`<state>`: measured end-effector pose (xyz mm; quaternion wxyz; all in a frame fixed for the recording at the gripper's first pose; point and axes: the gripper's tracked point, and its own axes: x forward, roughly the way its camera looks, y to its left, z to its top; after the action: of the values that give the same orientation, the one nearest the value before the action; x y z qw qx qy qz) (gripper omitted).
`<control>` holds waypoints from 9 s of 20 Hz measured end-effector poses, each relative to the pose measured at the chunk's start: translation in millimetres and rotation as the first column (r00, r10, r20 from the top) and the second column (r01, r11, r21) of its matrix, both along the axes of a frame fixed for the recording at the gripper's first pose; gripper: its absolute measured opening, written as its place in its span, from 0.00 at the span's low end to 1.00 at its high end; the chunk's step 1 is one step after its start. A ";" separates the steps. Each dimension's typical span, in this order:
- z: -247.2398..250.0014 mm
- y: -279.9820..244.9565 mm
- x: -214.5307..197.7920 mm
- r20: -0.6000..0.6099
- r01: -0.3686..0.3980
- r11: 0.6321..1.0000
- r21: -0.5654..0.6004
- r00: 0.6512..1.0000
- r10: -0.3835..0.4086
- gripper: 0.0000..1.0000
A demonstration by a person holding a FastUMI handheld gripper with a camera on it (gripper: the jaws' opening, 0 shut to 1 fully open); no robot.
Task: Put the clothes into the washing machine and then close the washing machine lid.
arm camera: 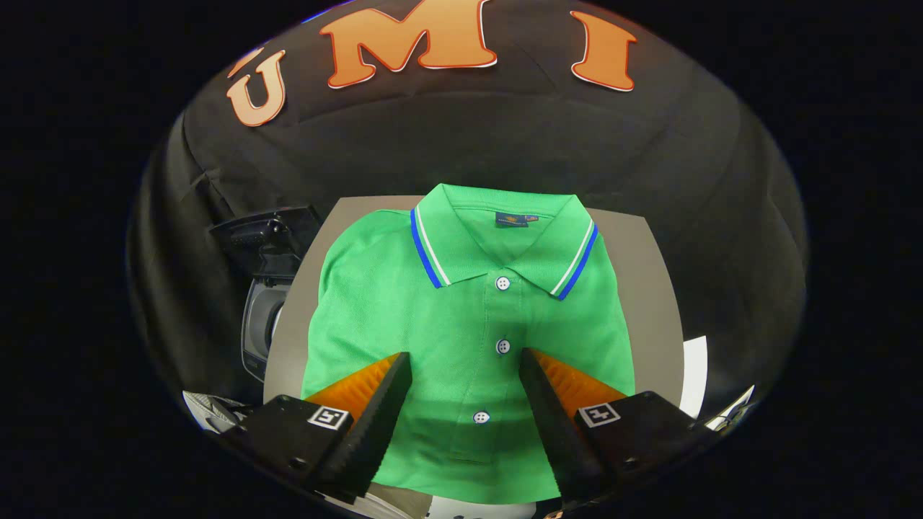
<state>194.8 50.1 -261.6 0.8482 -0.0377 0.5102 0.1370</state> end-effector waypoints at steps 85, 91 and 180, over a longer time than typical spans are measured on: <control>-169.8 153.9 -97.4 -0.193 0.048 0.994 0.094 0.981 -0.029 0.08; -174.1 152.9 -93.4 -0.192 0.035 0.997 0.070 0.981 -0.021 0.08; 109.6 107.6 7.4 0.666 -0.097 0.973 0.210 0.743 -0.070 0.99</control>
<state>202.2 157.7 -152.1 0.9720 0.0110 0.1521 0.1788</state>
